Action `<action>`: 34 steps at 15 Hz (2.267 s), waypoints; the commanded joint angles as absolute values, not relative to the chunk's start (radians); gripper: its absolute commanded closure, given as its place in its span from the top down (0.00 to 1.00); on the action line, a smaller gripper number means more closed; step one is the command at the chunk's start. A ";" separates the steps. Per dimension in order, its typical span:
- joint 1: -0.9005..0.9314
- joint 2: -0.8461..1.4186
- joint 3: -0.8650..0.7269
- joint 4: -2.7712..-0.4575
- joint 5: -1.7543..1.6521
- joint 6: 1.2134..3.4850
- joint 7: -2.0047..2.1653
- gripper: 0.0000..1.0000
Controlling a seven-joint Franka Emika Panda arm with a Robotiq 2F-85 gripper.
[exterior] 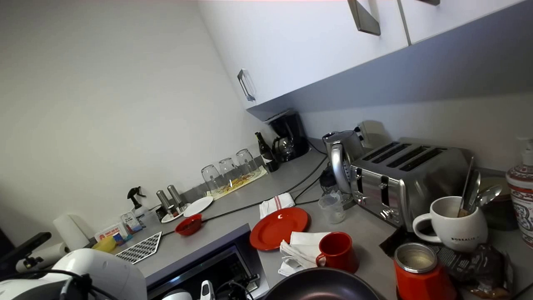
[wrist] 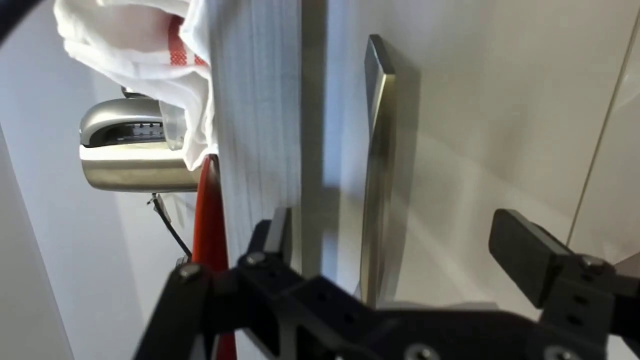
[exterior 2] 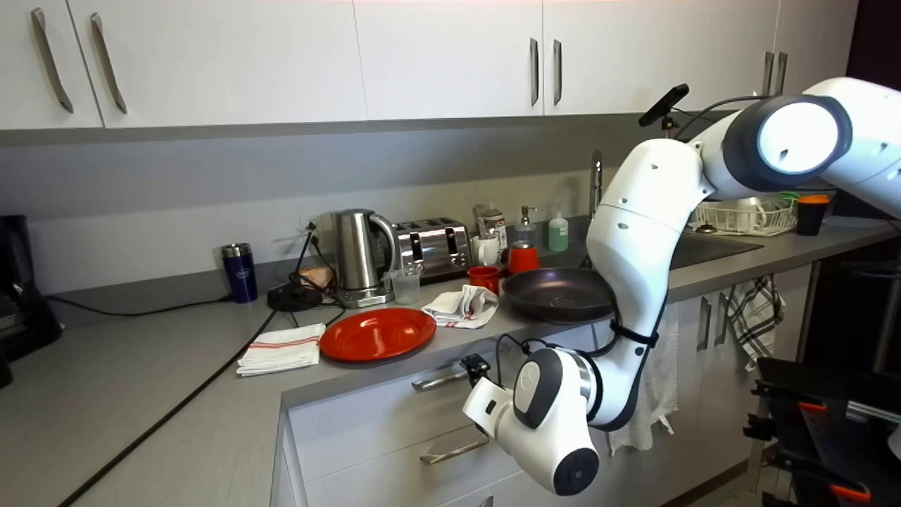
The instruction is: Open the first top drawer
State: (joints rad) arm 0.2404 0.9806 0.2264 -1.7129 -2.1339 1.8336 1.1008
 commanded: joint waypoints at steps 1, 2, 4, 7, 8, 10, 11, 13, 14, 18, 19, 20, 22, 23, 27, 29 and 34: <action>0.243 0.984 0.229 -1.707 -2.132 1.835 1.105 1.00; 0.244 0.984 0.231 -1.707 -2.132 1.835 1.109 1.00; 0.245 0.984 0.232 -1.707 -2.132 1.835 1.113 1.00; 0.246 0.988 0.231 -1.700 -2.123 1.826 1.107 1.00; 0.245 0.990 0.232 -1.698 -2.116 1.827 1.103 1.00; 0.247 0.996 0.231 -1.691 -2.112 1.826 1.097 1.00; 0.249 1.000 0.230 -1.688 -2.113 1.823 1.094 1.00; 0.249 1.004 0.231 -1.687 -2.112 1.823 1.095 1.00; 0.250 1.008 0.228 -1.685 -2.112 1.817 1.096 1.00; 0.244 1.016 0.225 -1.678 -2.107 1.811 1.099 1.00; 0.242 1.015 0.223 -1.676 -2.105 1.807 1.103 1.00; 0.239 1.014 0.223 -1.672 -2.102 1.808 1.106 1.00; 0.234 1.015 0.222 -1.658 -2.099 1.815 1.106 1.00; 0.232 1.018 0.221 -1.648 -2.095 1.817 1.101 1.00; 0.228 1.030 0.218 -1.618 -2.082 1.823 1.093 1.00; 0.226 1.042 0.214 -1.602 -2.071 1.826 1.090 1.00; 0.222 1.066 0.209 -1.573 -2.042 1.831 1.092 1.00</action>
